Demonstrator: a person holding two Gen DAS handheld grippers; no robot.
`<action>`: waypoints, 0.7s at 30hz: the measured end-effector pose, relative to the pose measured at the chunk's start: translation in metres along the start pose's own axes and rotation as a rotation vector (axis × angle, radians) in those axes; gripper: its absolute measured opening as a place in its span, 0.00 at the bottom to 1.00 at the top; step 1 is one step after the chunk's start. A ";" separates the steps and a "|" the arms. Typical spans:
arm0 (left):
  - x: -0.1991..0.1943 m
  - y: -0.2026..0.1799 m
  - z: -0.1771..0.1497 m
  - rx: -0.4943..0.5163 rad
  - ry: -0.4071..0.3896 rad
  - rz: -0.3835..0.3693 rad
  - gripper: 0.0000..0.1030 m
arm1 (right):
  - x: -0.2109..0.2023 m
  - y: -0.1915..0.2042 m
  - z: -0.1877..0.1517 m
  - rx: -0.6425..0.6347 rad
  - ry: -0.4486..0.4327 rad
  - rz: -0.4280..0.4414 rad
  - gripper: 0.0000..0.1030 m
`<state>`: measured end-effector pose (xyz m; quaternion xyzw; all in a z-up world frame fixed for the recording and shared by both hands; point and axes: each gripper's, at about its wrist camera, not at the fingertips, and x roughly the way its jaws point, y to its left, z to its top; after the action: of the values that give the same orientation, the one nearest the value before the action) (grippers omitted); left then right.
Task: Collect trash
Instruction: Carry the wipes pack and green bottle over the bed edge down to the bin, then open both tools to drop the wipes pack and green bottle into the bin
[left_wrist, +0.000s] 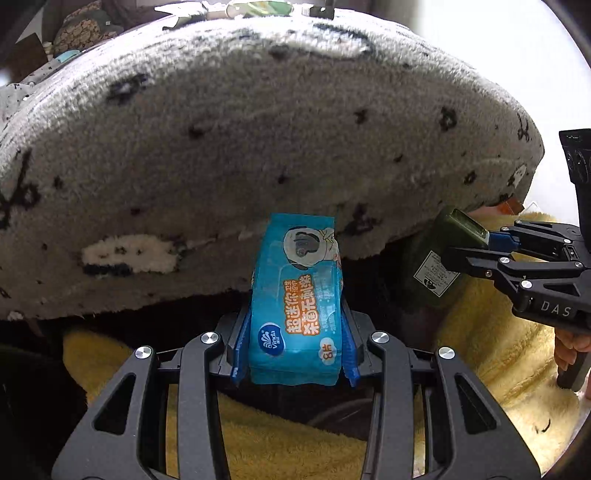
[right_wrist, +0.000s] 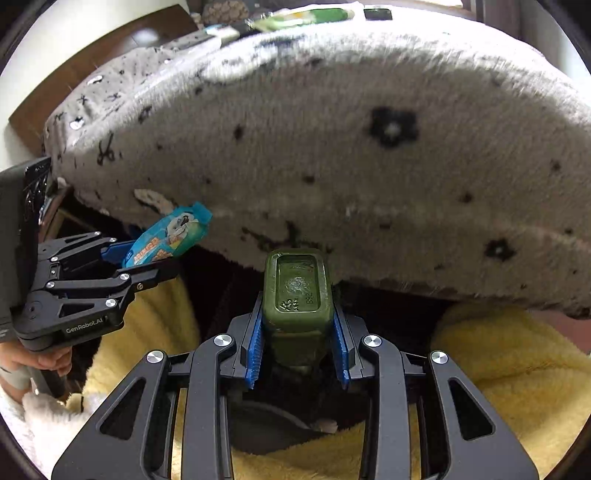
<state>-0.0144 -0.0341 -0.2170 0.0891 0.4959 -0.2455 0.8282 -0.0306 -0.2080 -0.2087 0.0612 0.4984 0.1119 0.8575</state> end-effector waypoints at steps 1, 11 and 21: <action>0.003 0.000 -0.001 -0.003 0.008 -0.001 0.37 | 0.004 -0.001 -0.001 0.003 0.010 -0.001 0.31; 0.040 0.004 -0.020 -0.045 0.100 -0.038 0.37 | 0.039 -0.010 -0.010 0.039 0.100 0.005 0.31; 0.069 0.000 -0.022 -0.042 0.178 -0.085 0.37 | 0.072 -0.013 -0.013 0.055 0.166 0.011 0.31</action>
<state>-0.0044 -0.0476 -0.2877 0.0718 0.5759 -0.2611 0.7713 -0.0054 -0.2028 -0.2783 0.0778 0.5703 0.1075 0.8107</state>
